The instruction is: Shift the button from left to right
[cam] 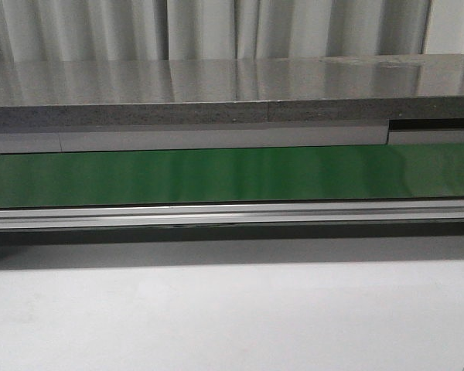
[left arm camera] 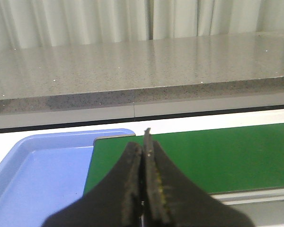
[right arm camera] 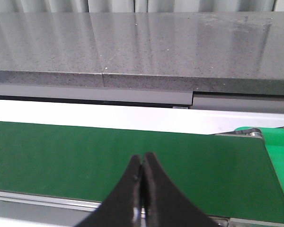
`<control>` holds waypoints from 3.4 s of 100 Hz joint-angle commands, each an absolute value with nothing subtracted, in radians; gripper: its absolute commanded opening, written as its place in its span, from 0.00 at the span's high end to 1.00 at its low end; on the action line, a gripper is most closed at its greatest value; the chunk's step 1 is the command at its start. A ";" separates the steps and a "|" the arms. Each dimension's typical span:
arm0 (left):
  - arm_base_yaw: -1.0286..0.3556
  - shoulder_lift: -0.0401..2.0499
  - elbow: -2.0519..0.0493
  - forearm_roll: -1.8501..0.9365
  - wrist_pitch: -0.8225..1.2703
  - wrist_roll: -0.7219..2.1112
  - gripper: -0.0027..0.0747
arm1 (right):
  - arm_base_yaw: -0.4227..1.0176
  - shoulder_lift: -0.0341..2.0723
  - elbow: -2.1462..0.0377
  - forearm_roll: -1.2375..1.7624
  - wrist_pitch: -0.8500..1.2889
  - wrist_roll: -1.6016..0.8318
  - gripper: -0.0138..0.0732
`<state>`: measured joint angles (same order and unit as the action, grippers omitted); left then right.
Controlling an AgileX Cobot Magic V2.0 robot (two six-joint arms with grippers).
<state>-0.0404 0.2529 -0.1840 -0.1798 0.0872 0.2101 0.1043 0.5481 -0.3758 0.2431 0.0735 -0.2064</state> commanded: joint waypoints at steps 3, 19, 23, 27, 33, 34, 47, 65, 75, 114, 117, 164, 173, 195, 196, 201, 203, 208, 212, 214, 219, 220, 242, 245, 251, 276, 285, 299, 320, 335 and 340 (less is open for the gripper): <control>-0.048 0.261 -0.211 -0.183 0.006 0.206 0.99 | 0.105 0.546 -0.401 0.248 0.000 -0.208 0.94; -0.048 0.261 -0.211 -0.183 0.006 0.206 0.99 | 0.105 0.546 -0.401 0.248 0.000 -0.208 0.94; -0.048 0.261 -0.211 -0.183 0.006 0.206 0.99 | 0.105 0.546 -0.400 0.248 0.000 -0.208 0.94; -0.048 0.261 -0.211 -0.183 0.006 0.206 0.99 | 0.104 0.546 -0.400 0.248 0.006 -0.208 0.94; -0.048 0.261 -0.211 -0.183 0.006 0.206 0.99 | 0.104 0.545 -0.400 0.248 0.016 -0.208 0.94; -0.048 0.261 -0.211 -0.183 0.006 0.206 0.99 | 0.104 0.543 -0.400 0.246 0.018 -0.208 0.94; -0.048 0.261 -0.211 -0.183 0.006 0.206 0.99 | 0.104 0.484 -0.375 0.224 0.036 -0.207 0.94; -0.048 0.261 -0.211 -0.183 0.006 0.206 0.99 | 0.104 0.323 -0.267 0.197 0.032 -0.203 0.94; -0.048 0.261 -0.211 -0.183 0.006 0.206 0.99 | 0.104 0.233 -0.197 0.155 0.011 -0.150 0.94; -0.048 0.261 -0.211 -0.183 0.006 0.206 0.99 | 0.104 -0.027 0.010 0.063 -0.060 -0.023 0.94; -0.048 0.261 -0.211 -0.183 0.006 0.206 0.99 | 0.104 -0.028 0.011 0.063 -0.051 -0.023 0.94; -0.048 0.261 -0.211 -0.183 0.006 0.206 0.99 | 0.104 -0.028 0.011 0.063 -0.015 -0.023 0.94; -0.048 0.261 -0.211 -0.183 0.006 0.206 0.99 | 0.104 -0.028 0.011 0.063 -0.014 -0.023 0.94; -0.048 0.261 -0.211 -0.183 0.006 0.206 0.99 | 0.104 -0.028 0.011 0.063 -0.014 -0.023 0.94; -0.048 0.261 -0.211 -0.183 0.006 0.206 0.99 | 0.104 -0.028 0.011 0.063 -0.014 -0.023 0.94; -0.048 0.261 -0.211 -0.183 0.006 0.206 0.99 | 0.104 -0.028 0.011 0.063 -0.014 -0.023 0.94; -0.048 0.261 -0.211 -0.183 0.006 0.206 0.99 | 0.104 -0.028 0.011 0.063 -0.014 -0.023 0.94; -0.048 0.261 -0.211 -0.183 0.006 0.206 0.99 | 0.104 -0.028 0.011 0.063 -0.014 -0.023 0.94; -0.048 0.261 -0.211 -0.183 0.006 0.206 0.99 | 0.104 -0.028 0.011 0.063 -0.014 -0.023 0.94; -0.048 0.261 -0.211 -0.183 0.006 0.206 0.99 | 0.104 -0.028 0.011 0.063 -0.014 -0.023 0.94; -0.048 0.261 -0.211 -0.183 0.006 0.206 0.99 | 0.104 -0.028 0.011 0.063 -0.014 -0.023 0.94; -0.048 0.261 -0.211 -0.183 0.006 0.206 0.99 | 0.104 -0.028 0.011 0.063 -0.014 -0.023 0.94; -0.048 0.261 -0.211 -0.183 0.006 0.206 0.99 | 0.104 -0.028 0.011 0.063 -0.014 -0.023 0.94; -0.048 0.261 -0.211 -0.183 0.006 0.206 0.99 | 0.104 -0.028 0.011 0.063 -0.014 -0.023 0.94; -0.048 0.261 -0.211 -0.183 0.006 0.206 0.99 | 0.104 -0.028 0.011 0.063 -0.014 -0.023 0.94; -0.048 0.221 -0.195 -0.075 0.000 0.189 0.99 | 0.104 -0.028 0.011 0.063 -0.014 -0.023 0.94; -0.048 0.169 -0.162 -0.045 0.000 0.132 0.99 | 0.104 -0.028 0.011 0.063 -0.014 -0.023 0.94; -0.048 0.081 -0.083 0.000 0.000 0.033 0.99 | 0.104 -0.028 0.011 0.063 -0.014 -0.023 0.94; -0.048 -0.029 0.012 0.067 0.000 -0.092 0.99 | 0.104 -0.028 0.011 0.063 -0.014 -0.023 0.94; -0.048 -0.033 0.038 0.070 -0.019 -0.092 0.99 | 0.104 -0.028 0.011 0.063 -0.014 -0.023 0.94; -0.048 -0.033 0.045 0.070 -0.033 -0.094 0.99 | 0.104 -0.028 0.011 0.063 -0.014 -0.023 0.94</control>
